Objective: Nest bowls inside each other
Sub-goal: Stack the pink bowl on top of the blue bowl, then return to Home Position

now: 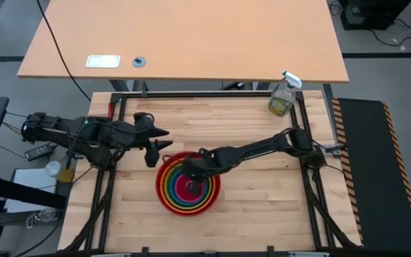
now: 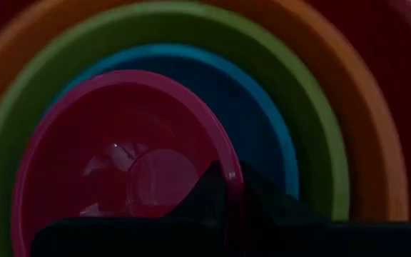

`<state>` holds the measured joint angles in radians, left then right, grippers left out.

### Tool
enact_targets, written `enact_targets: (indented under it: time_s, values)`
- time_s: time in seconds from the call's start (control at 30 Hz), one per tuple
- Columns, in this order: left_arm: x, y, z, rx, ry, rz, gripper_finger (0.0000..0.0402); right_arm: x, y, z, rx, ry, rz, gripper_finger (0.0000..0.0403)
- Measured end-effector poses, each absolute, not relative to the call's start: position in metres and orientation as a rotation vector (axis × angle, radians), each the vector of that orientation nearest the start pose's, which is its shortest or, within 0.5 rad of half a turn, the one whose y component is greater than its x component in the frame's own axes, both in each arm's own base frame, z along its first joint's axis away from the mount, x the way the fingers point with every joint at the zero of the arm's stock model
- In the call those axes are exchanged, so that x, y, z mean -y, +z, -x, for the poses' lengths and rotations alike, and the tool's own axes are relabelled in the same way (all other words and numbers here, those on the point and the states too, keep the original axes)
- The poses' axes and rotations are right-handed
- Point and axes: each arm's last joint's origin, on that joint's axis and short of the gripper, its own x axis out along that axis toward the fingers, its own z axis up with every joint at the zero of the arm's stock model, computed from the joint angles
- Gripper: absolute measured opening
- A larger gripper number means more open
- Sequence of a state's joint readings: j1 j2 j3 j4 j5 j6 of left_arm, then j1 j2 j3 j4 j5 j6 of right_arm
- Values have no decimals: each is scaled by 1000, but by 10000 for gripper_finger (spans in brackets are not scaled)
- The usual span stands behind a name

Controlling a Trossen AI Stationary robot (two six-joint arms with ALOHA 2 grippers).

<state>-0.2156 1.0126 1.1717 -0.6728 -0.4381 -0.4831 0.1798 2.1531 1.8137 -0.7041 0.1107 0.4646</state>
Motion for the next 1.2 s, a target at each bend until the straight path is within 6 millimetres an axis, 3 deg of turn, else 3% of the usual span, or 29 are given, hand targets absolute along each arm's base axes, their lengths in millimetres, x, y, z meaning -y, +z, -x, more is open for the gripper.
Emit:
enact_targets:
  time_s: [0.4, 0.7, 1.0, 1.2]
  values:
    - [32, 380, -193, -416, 297, 317, 192, -68, 206, -458, -1055, -160, -196, 42]
    - [32, 382, -194, -390, 297, 358, 194, -61, 207, -460, -1065, -88, -261, 120]
    - [31, 385, -190, -376, 298, 395, 194, -31, 240, -447, -1065, -106, -403, 171]
    - [29, 391, -180, -352, 270, 315, 193, -24, 274, -433, -992, -88, -325, 173]
